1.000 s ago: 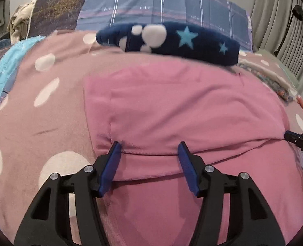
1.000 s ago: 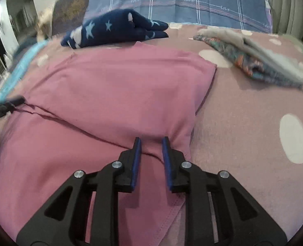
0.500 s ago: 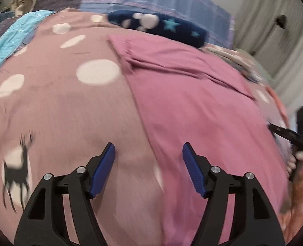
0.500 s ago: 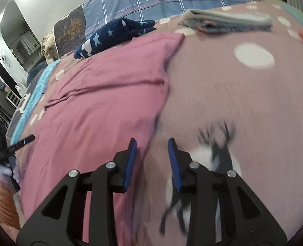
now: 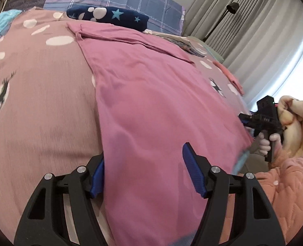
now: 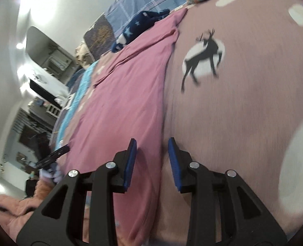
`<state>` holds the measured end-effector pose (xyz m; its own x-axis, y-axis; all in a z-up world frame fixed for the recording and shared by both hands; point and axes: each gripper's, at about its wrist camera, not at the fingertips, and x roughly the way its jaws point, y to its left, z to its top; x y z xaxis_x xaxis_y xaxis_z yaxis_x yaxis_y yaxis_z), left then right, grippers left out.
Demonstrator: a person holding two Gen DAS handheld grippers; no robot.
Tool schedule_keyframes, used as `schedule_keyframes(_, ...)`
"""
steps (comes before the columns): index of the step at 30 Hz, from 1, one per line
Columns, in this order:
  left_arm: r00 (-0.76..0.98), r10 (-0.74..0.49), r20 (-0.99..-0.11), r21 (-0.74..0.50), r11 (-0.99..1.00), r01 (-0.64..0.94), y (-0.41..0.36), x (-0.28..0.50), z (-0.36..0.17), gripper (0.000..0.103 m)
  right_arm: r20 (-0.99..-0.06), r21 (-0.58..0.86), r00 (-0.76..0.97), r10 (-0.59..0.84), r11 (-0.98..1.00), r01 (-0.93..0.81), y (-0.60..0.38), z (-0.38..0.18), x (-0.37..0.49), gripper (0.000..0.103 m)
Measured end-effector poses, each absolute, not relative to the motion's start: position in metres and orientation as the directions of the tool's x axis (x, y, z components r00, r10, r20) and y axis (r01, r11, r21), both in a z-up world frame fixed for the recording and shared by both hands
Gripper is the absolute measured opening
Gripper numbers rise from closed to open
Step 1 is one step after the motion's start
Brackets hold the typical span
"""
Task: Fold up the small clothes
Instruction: 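Grasp the shirt hem with both tools and lift it toward the collar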
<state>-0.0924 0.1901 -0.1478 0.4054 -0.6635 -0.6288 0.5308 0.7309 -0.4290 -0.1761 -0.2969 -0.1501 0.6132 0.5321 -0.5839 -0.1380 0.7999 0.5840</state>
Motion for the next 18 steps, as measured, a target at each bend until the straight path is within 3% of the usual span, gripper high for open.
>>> schedule_keyframes(7,0.368,-0.698,-0.615,-0.457,0.695,0.555,0.197,-0.121,-0.151,0.068,-0.581,0.619,0.568,0.583,0.769,-0.157,-0.287,-0.157,-0.215,0.033)
schedule_keyframes(11,0.367,-0.723,-0.585,-0.501,0.679,0.537,0.2,-0.117,-0.154,0.065,-0.585,0.613,0.551,0.595,0.769,-0.179,-0.279,-0.157,-0.219,0.04)
schedule_keyframes(13,0.386,-0.704,-0.596,-0.496,0.701,0.512,0.2,-0.114,-0.155,0.051,-0.582,0.62,0.546,0.602,0.763,-0.182,-0.275,-0.158,-0.216,0.041)
schedule_keyframes(14,0.397,-0.693,-0.602,-0.496,0.714,0.494,0.202,-0.114,-0.155,0.036,-0.583,0.621,0.542,0.605,0.763,-0.182,-0.274,-0.157,-0.214,0.041)
schedule_keyframes(15,0.409,-0.678,-0.611,-0.504,0.732,0.459,0.204,-0.111,-0.156,0.015,-0.588,0.616,0.541,0.601,0.766,-0.183,-0.272,-0.156,-0.214,0.039)
schedule_keyframes(16,0.415,-0.669,-0.617,-0.519,0.742,0.424,0.206,-0.108,-0.158,0.006,-0.596,0.604,0.543,0.591,0.776,-0.181,-0.27,-0.155,-0.214,0.02)
schedule_keyframes(17,0.416,-0.675,-0.609,-0.557,0.738,0.382,0.209,-0.105,-0.158,0.003,-0.603,0.601,0.541,0.587,0.779,-0.175,-0.27,-0.155,-0.214,0.007)
schedule_keyframes(18,0.434,-0.685,-0.586,-0.582,0.728,0.362,0.21,-0.105,-0.153,0.003,-0.591,0.621,0.542,0.598,0.765,-0.167,-0.271,-0.155,-0.213,0.006)
